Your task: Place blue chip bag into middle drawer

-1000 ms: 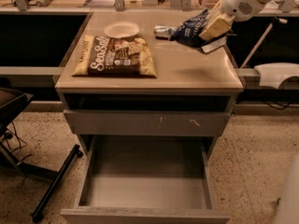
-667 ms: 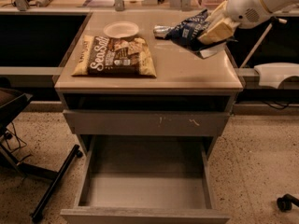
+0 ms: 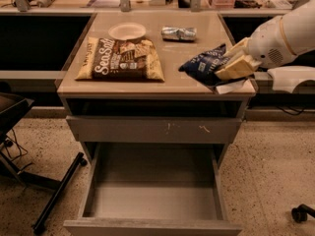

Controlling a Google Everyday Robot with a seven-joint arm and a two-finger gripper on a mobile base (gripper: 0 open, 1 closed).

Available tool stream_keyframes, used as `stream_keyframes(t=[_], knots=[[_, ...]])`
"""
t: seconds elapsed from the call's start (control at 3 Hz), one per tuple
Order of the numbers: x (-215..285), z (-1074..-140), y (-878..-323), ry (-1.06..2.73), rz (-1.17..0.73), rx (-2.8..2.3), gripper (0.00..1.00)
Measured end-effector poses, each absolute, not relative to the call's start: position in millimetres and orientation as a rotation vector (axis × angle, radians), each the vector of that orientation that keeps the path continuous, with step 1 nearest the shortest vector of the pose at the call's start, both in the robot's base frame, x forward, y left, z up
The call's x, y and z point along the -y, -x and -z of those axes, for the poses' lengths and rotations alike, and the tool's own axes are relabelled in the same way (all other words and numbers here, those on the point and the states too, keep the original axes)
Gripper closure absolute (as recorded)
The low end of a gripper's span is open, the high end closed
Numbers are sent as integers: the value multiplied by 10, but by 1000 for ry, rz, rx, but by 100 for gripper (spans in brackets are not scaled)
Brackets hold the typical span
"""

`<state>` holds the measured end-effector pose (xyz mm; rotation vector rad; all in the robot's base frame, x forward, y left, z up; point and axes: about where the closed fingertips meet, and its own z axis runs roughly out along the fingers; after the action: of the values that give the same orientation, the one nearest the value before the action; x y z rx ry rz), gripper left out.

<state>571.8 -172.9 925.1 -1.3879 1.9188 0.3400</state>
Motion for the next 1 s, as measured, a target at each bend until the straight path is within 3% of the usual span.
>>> stream_keyframes(t=[0.67, 1.0], knots=[[1805, -9005, -5534, 1365, -357, -1968, 100], [1874, -8660, -5099, 1294, -399, -2015, 100]])
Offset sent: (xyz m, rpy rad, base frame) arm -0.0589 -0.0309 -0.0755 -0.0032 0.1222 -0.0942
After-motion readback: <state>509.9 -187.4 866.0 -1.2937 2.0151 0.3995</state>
